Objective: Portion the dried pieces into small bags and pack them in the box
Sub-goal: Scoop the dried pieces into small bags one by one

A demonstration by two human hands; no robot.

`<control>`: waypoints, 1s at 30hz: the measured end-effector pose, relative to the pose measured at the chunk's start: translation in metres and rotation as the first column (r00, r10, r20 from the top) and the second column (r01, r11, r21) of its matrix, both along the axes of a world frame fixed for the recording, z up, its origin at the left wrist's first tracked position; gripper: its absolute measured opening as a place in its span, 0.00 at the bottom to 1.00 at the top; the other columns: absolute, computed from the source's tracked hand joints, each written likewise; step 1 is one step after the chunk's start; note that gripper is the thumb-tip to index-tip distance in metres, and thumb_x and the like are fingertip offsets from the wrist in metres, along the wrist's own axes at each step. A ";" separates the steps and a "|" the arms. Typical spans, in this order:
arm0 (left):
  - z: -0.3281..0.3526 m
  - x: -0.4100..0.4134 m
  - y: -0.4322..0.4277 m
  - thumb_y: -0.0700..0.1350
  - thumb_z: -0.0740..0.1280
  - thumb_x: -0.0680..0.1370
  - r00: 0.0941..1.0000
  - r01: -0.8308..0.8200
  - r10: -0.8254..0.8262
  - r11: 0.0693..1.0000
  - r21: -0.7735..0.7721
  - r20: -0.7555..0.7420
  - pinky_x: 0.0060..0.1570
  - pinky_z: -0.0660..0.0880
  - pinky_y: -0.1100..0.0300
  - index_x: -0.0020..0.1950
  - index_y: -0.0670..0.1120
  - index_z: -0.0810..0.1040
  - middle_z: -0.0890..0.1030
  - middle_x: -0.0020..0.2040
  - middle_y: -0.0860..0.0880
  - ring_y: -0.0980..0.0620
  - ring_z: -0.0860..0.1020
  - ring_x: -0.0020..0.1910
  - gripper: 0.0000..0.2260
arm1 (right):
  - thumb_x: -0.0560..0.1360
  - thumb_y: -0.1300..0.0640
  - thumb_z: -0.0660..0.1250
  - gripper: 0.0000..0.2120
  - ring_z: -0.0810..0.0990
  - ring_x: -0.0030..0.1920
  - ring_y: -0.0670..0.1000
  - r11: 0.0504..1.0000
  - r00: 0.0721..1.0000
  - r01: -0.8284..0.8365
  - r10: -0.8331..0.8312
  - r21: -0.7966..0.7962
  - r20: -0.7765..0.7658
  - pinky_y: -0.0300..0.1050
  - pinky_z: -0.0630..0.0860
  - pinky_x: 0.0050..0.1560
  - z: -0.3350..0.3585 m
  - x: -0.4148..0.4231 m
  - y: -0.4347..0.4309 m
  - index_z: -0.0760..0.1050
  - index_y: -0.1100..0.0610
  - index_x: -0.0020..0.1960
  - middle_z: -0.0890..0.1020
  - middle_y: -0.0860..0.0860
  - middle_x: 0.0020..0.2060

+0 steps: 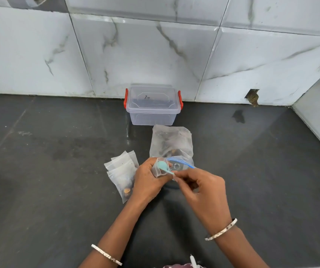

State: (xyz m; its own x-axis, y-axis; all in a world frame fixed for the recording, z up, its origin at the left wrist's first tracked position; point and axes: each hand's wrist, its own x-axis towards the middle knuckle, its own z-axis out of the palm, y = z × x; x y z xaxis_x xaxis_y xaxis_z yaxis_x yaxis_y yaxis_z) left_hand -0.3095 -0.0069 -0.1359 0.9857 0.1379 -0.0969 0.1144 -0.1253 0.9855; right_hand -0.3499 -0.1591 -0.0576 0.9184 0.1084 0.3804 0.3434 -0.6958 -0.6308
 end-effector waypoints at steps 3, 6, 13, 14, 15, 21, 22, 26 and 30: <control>-0.001 0.003 0.001 0.49 0.81 0.69 1.000 -0.010 0.009 1.000 -0.025 -0.030 0.56 0.83 0.49 0.56 0.49 0.83 0.86 0.51 0.53 0.53 0.84 0.52 0.19 | 0.71 0.60 0.77 0.05 0.83 0.43 0.43 0.993 0.983 -0.023 0.043 -0.113 0.181 0.35 0.78 0.47 -0.007 -0.002 0.001 0.85 0.53 0.46 0.86 0.45 0.41; -0.001 0.004 0.002 0.51 0.81 0.67 1.000 -0.008 0.007 0.999 -0.053 -0.024 0.57 0.82 0.46 0.57 0.49 0.83 0.86 0.52 0.52 0.50 0.84 0.53 0.20 | 0.70 0.62 0.76 0.05 0.81 0.41 0.40 1.000 0.978 0.023 -0.026 0.016 0.208 0.32 0.77 0.46 -0.004 -0.002 0.001 0.85 0.54 0.45 0.85 0.44 0.40; -0.001 0.005 0.000 0.45 0.80 0.72 1.000 0.002 -0.003 0.998 -0.066 -0.019 0.58 0.82 0.49 0.56 0.55 0.82 0.87 0.53 0.53 0.54 0.85 0.53 0.15 | 0.68 0.61 0.78 0.05 0.84 0.34 0.45 0.835 0.960 0.204 -0.069 0.511 -0.271 0.37 0.79 0.36 0.007 0.005 -0.004 0.86 0.54 0.44 0.87 0.47 0.35; -0.002 0.004 0.000 0.45 0.80 0.72 1.000 -0.003 0.002 0.998 -0.067 -0.016 0.58 0.82 0.49 0.55 0.55 0.82 0.86 0.53 0.53 0.54 0.85 0.53 0.15 | 0.69 0.62 0.77 0.05 0.84 0.34 0.47 0.794 0.946 0.225 -0.038 0.565 -0.322 0.38 0.78 0.35 0.008 0.006 -0.006 0.86 0.56 0.44 0.87 0.50 0.35; -0.002 0.004 -0.001 0.46 0.80 0.72 1.000 -0.001 0.000 0.998 -0.065 -0.012 0.58 0.81 0.48 0.56 0.55 0.82 0.87 0.54 0.53 0.54 0.85 0.53 0.15 | 0.69 0.64 0.77 0.05 0.83 0.33 0.49 0.739 0.928 0.253 -0.004 0.625 -0.372 0.38 0.77 0.33 0.008 0.006 -0.008 0.86 0.58 0.45 0.87 0.53 0.36; -0.002 0.002 -0.002 0.47 0.77 0.75 0.999 -0.035 0.034 0.998 -0.050 -0.008 0.59 0.81 0.47 0.60 0.53 0.83 0.86 0.55 0.55 0.54 0.84 0.55 0.14 | 0.69 0.65 0.74 0.06 0.79 0.32 0.48 0.458 0.762 0.518 0.137 0.722 -0.633 0.35 0.71 0.30 0.006 0.007 -0.024 0.84 0.66 0.45 0.85 0.61 0.38; -0.002 0.002 -0.001 0.46 0.76 0.76 0.999 -0.036 0.036 0.998 -0.051 -0.006 0.60 0.81 0.47 0.60 0.53 0.83 0.86 0.56 0.56 0.53 0.83 0.56 0.13 | 0.70 0.65 0.74 0.05 0.79 0.31 0.48 0.474 0.747 0.535 0.122 0.699 -0.654 0.35 0.69 0.29 0.004 0.007 -0.027 0.84 0.66 0.45 0.85 0.60 0.37; 0.002 0.002 -0.002 0.41 0.75 0.76 0.998 -0.045 0.046 0.999 -0.029 0.042 0.62 0.80 0.47 0.60 0.55 0.84 0.84 0.58 0.57 0.56 0.82 0.58 0.15 | 0.69 0.66 0.75 0.01 0.79 0.30 0.49 0.613 0.767 0.519 -0.027 0.596 -0.640 0.34 0.68 0.27 -0.002 0.010 -0.034 0.85 0.62 0.41 0.85 0.59 0.34; 0.004 0.001 -0.004 0.39 0.75 0.75 0.991 -0.058 0.058 0.998 -0.004 0.122 0.63 0.79 0.51 0.62 0.53 0.83 0.84 0.60 0.58 0.59 0.81 0.60 0.17 | 0.69 0.61 0.77 0.04 0.83 0.33 0.42 0.877 0.898 0.358 -0.230 0.320 -0.375 0.34 0.77 0.37 -0.010 0.018 -0.024 0.86 0.53 0.41 0.86 0.44 0.33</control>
